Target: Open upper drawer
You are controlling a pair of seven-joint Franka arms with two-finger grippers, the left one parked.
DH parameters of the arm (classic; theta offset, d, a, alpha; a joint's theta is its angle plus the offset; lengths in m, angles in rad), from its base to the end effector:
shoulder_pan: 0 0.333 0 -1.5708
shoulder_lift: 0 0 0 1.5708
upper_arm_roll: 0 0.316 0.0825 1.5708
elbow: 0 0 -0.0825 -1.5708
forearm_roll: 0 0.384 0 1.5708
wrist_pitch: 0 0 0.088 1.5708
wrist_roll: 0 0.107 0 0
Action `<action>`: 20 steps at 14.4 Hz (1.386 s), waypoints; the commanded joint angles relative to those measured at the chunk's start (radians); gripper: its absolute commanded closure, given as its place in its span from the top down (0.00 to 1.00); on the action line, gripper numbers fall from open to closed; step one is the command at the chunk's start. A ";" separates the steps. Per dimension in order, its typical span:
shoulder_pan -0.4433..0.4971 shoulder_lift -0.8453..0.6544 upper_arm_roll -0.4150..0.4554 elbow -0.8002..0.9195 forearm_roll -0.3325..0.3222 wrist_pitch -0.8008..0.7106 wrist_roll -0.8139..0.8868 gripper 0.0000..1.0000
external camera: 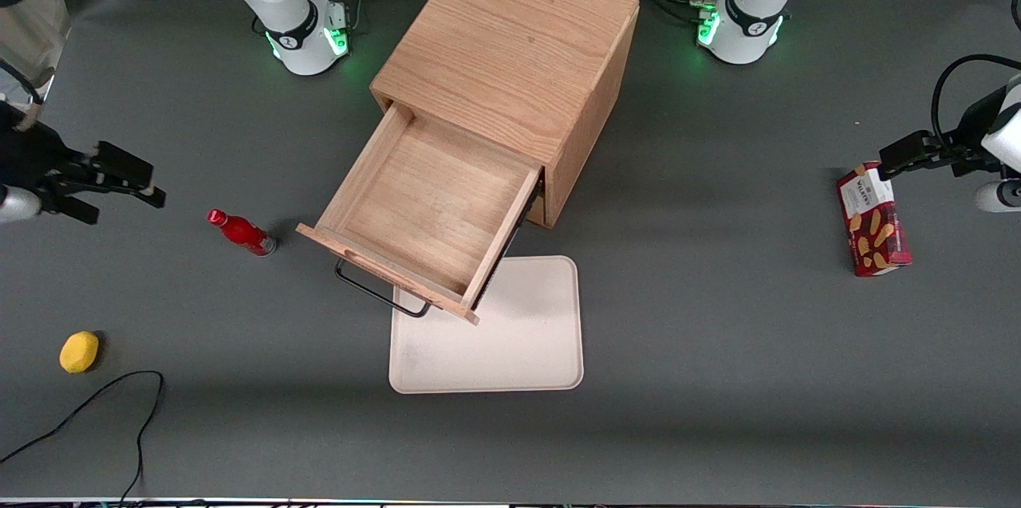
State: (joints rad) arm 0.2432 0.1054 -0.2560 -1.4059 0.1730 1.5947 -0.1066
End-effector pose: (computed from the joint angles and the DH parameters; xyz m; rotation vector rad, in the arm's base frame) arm 0.5894 0.0197 0.6474 -2.9935 -0.1493 -0.1427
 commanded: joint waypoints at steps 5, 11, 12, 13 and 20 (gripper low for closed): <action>-0.039 -0.135 0.009 -0.157 -0.119 0.021 0.056 1.00; -0.038 -0.156 -0.040 -0.198 -0.138 -0.021 0.050 1.00; -0.039 -0.168 -0.029 -0.214 -0.162 -0.019 0.047 1.00; -0.048 -0.174 -0.019 -0.218 -0.176 -0.015 0.045 1.00; -0.117 -0.138 0.057 -0.211 -0.167 -0.007 0.048 1.00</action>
State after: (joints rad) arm 0.1386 -0.0300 -0.2137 -1.6094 0.0201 1.5839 -0.0726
